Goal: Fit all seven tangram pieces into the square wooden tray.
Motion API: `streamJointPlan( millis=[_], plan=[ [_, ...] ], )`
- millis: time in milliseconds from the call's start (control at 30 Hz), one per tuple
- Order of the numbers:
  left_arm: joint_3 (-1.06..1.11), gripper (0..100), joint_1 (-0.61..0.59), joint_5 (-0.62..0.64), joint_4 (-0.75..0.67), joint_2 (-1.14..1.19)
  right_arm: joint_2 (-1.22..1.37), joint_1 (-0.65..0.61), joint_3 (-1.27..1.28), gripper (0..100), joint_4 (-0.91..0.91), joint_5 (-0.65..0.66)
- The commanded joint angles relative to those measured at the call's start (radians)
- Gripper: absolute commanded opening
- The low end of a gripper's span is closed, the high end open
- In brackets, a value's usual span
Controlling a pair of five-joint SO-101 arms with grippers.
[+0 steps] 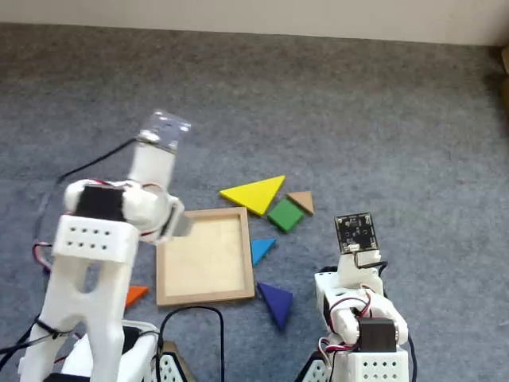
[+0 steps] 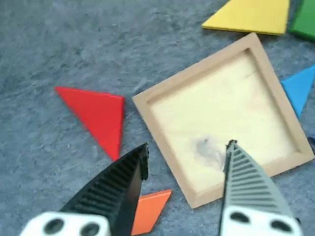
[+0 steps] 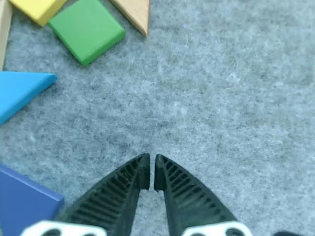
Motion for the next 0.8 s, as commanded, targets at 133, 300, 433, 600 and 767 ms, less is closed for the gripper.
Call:
streamJointPlan(
  millis=[133, 300, 433, 600, 767],
  plan=[
    [-0.031, 27, -0.239, 0.008, -0.018, -0.024, -0.013, 0.007, 0.148, 3.3, 0.007, 0.003],
    [0.076, 31, -0.302, 0.008, -0.124, -0.022, -0.013, 0.007, 0.148, 3.3, 0.007, 0.003],
    [0.11, 33, -0.308, -0.061, -0.141, 0.058, -0.013, 0.007, 0.148, 3.3, 0.007, 0.003],
    [0.019, 33, -0.308, -0.061, -0.143, 0.278, -0.013, 0.007, 0.148, 3.3, 0.007, 0.003],
    [-0.116, 33, -0.309, 0.014, -0.135, 0.456, -0.013, 0.007, 0.148, 3.3, 0.007, 0.003]
  ],
)
